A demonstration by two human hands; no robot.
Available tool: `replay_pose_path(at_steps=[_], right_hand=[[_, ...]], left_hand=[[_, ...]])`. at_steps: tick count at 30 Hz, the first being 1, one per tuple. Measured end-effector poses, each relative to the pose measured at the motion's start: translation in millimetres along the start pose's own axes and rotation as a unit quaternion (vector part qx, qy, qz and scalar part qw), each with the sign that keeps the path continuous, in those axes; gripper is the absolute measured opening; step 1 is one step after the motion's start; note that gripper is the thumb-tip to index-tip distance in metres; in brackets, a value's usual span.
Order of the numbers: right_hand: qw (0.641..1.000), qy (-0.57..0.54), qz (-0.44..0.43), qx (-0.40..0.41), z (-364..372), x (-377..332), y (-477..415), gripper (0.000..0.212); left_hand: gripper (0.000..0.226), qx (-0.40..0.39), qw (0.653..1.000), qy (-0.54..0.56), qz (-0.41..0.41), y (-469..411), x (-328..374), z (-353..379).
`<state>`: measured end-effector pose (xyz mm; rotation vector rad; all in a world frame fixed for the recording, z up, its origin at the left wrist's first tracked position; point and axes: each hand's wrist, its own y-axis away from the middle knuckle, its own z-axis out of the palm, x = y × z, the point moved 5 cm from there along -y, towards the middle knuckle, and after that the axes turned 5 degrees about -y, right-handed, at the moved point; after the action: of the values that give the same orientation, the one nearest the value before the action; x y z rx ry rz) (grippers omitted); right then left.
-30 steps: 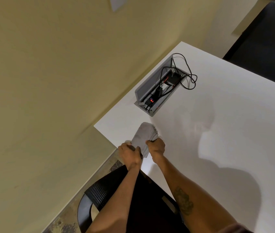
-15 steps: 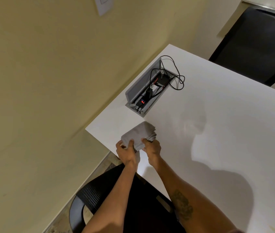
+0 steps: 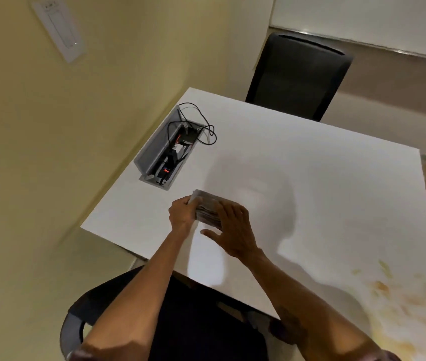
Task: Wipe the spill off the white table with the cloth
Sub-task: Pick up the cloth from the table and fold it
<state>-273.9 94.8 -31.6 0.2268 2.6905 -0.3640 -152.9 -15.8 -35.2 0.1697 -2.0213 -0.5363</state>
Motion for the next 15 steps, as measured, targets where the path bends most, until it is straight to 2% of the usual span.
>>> replay_pose_path(at_steps=[3,6,10,15], right_hand=[[0.999,0.027,0.022,-0.021,-22.5,26.8,33.8,0.081],[0.997,0.053,0.061,-0.011,-51.5,56.6,71.7,0.067],[0.991,0.076,0.114,-0.007,-91.1,95.7,129.3,0.059],[0.977,0.077,0.200,0.001,-136.9,147.1,208.3,0.052]], left_hand=[[0.031,-0.062,0.997,-0.027,0.029,24.3,21.3,39.8],[0.023,-0.150,0.986,-0.060,0.047,50.0,33.7,85.9],[0.029,-0.250,0.960,-0.100,0.074,98.8,44.1,151.3],[0.039,-0.304,0.923,-0.202,0.125,170.7,51.2,225.8]])
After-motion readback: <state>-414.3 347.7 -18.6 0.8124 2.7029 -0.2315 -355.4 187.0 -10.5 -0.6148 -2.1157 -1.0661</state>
